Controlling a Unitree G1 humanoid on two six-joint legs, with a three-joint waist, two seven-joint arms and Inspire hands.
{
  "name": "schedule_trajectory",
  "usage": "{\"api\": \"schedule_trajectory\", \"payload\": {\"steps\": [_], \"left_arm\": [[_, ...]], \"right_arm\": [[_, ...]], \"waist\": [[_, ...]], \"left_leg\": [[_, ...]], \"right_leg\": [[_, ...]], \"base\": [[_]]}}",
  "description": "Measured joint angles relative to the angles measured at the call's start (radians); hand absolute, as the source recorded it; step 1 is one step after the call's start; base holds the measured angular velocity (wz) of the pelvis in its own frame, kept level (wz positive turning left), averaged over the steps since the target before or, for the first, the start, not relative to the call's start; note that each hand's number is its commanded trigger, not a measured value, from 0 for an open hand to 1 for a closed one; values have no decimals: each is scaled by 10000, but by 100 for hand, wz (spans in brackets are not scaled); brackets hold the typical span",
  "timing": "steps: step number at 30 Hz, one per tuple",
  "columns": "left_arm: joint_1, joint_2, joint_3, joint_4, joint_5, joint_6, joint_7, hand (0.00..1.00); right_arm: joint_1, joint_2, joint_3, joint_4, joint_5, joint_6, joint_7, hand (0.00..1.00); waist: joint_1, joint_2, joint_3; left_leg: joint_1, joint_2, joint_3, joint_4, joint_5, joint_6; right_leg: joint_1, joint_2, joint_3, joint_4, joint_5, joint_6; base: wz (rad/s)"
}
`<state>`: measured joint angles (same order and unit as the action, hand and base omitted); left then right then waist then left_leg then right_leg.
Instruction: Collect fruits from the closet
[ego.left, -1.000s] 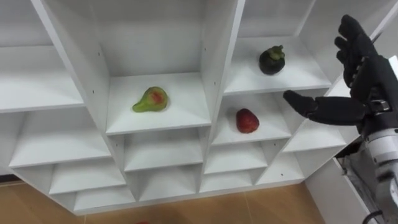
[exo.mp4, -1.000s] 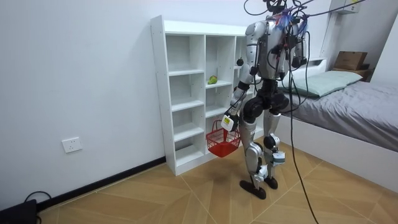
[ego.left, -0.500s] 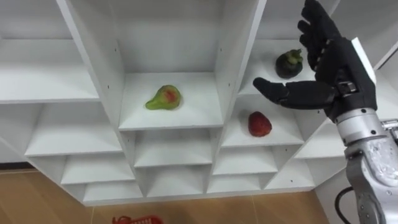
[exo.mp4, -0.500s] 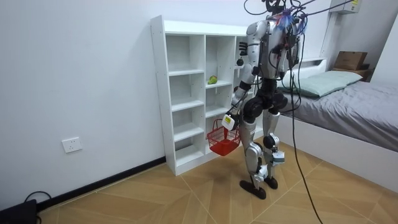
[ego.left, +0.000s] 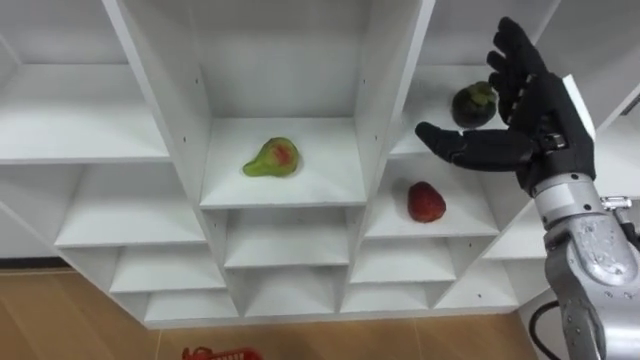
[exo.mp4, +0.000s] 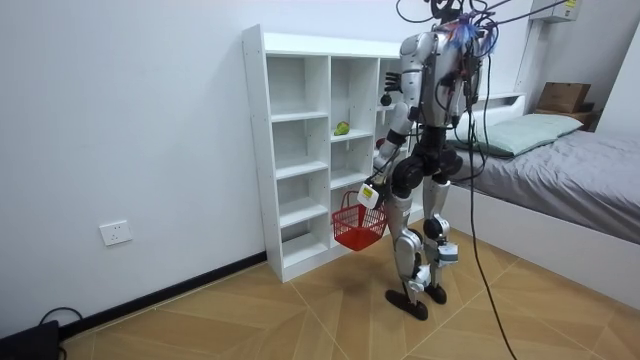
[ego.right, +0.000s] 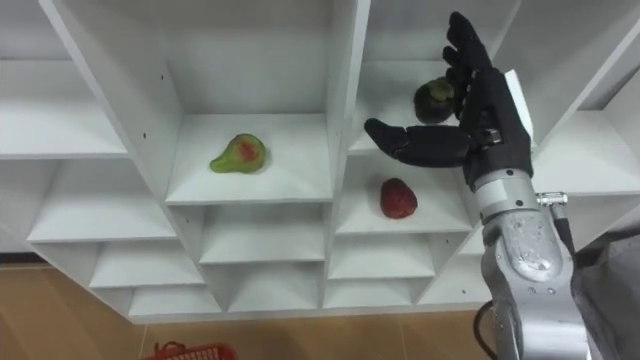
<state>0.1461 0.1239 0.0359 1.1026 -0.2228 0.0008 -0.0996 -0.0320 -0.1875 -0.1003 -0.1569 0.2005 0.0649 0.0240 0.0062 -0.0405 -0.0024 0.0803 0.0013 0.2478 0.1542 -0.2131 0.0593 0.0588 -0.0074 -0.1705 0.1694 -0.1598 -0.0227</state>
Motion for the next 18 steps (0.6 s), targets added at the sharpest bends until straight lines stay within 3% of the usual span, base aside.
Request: {"api": "schedule_trajectory", "payload": {"steps": [8,12,18], "left_arm": [[23,-17,18,-48,3,-16,12,100],[36,-16,18,-122,2,-16,12,100],[44,8,18,-159,13,-16,13,100]], "right_arm": [[-240,-5,-76,726,367,-1,-788,0],[-291,-24,-117,720,528,-5,-1112,0],[-301,-64,-447,690,979,-7,-1473,0]], "waist": [[-10,-29,8],[-31,-43,-29],[-48,-109,-1]], "left_leg": [[-65,-11,-129,-14,0,2],[-152,-11,-129,81,4,1],[-152,-28,-142,106,7,5]], "right_leg": [[43,-23,-217,-8,-2,3],[-71,-29,-228,-4,-2,3],[-50,-55,-261,-11,-3,5]], "base": [[4],[0],[0]]}}
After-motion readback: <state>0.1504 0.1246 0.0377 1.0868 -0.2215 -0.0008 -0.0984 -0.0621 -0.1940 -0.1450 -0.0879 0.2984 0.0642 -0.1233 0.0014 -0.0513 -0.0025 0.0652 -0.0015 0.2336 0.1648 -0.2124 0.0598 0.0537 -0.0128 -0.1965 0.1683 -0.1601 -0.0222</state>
